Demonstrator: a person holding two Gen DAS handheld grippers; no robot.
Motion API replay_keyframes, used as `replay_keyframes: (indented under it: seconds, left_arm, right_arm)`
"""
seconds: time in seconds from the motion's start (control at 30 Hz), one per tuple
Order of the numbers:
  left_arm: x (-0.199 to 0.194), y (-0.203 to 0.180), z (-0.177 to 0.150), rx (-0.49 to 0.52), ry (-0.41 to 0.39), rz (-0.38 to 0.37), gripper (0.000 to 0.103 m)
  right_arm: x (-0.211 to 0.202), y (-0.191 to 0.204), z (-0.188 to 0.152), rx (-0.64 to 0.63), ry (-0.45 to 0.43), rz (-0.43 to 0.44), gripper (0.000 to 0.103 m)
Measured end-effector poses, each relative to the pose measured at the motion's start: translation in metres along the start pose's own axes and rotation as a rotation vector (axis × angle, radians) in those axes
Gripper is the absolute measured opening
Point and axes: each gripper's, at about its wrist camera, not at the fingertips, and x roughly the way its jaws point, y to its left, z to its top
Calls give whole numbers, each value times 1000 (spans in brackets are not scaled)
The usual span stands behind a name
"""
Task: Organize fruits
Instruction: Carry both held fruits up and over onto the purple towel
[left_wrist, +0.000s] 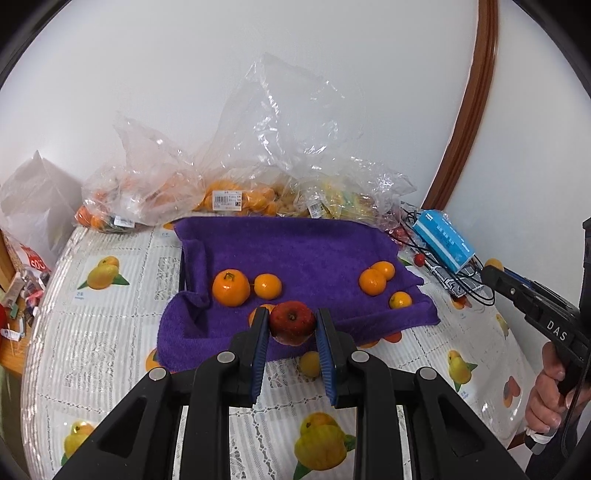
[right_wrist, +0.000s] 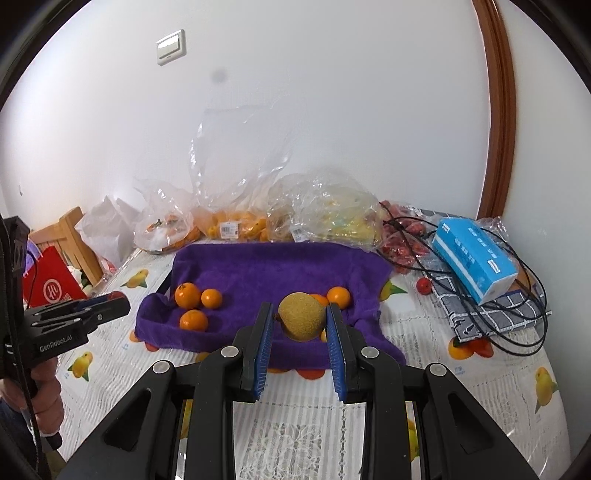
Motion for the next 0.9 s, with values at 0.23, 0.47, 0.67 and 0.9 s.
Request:
replay_keyframes:
  seconds: [0.23,0.47,0.67,0.9]
  left_arm:
    - [17,5,9,-8,14,-9,24]
    - [34,16,18,-25,27,-10,24]
    - [55,22,22,-27,48,-3,24]
    - [83,28,23,-38,81,4,24]
  right_arm:
    - [22,0,6,4,28,2,28]
    - [44,1,13,-16,47,1,28]
    - [71,-9,13,-8,77,-12,28]
    - [107,-27,6,32,129,-14,28]
